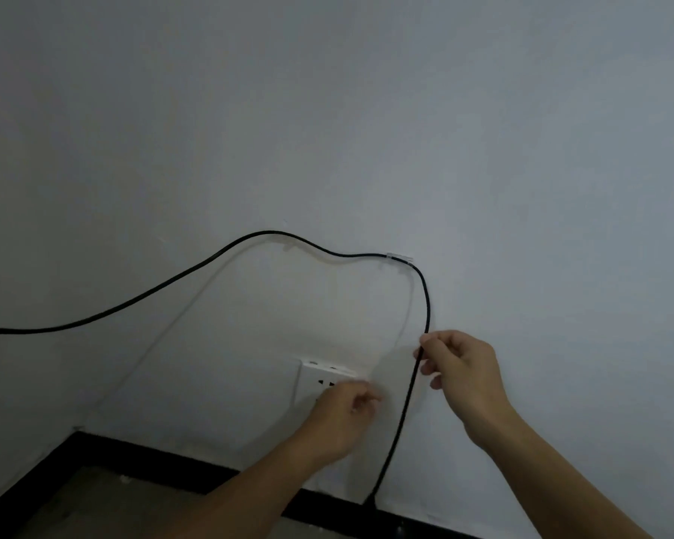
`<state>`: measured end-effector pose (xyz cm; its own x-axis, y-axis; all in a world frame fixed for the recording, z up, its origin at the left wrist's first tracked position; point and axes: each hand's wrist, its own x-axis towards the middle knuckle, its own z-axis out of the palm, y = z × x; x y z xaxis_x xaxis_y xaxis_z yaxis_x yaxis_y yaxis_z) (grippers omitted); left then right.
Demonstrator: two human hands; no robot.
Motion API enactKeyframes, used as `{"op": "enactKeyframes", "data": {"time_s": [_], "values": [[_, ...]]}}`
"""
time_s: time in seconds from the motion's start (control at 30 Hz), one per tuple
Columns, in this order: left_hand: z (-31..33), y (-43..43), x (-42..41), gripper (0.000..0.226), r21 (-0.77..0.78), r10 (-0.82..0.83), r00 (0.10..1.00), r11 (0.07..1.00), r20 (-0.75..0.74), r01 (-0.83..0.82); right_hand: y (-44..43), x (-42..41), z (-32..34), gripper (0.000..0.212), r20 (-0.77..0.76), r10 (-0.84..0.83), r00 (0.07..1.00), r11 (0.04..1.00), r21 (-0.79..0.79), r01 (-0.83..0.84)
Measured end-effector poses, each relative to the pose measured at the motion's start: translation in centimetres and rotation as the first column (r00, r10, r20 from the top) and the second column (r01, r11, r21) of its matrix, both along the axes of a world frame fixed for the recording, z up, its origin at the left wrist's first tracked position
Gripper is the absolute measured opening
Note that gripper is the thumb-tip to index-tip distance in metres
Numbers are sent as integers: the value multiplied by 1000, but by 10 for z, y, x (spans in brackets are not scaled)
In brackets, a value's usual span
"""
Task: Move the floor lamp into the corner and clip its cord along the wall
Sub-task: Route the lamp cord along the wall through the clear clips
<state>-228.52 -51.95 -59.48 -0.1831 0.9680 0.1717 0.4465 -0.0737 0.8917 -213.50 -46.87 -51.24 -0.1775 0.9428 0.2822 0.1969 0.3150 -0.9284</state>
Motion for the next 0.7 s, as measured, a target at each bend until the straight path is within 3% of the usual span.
{"op": "enactKeyframes", "data": {"time_s": [0.1,0.2,0.47,0.7], "values": [[-17,-3,21,25,-218,-139,972,959,192,180,3,9,-5,16,7,6,1000,999,-33,-6],[-19,-8,32,26,-366,-177,934,885,311,289,8,18,-16,17,34,-1,999,997,-82,3],[-22,-9,38,18,-393,-240,877,822,417,412,18,24,-29,14,27,-31,999,996,-86,33],[-30,-14,36,30,-420,-302,804,728,513,542,18,4,-34,20,52,-31,998,999,-39,33]]}}
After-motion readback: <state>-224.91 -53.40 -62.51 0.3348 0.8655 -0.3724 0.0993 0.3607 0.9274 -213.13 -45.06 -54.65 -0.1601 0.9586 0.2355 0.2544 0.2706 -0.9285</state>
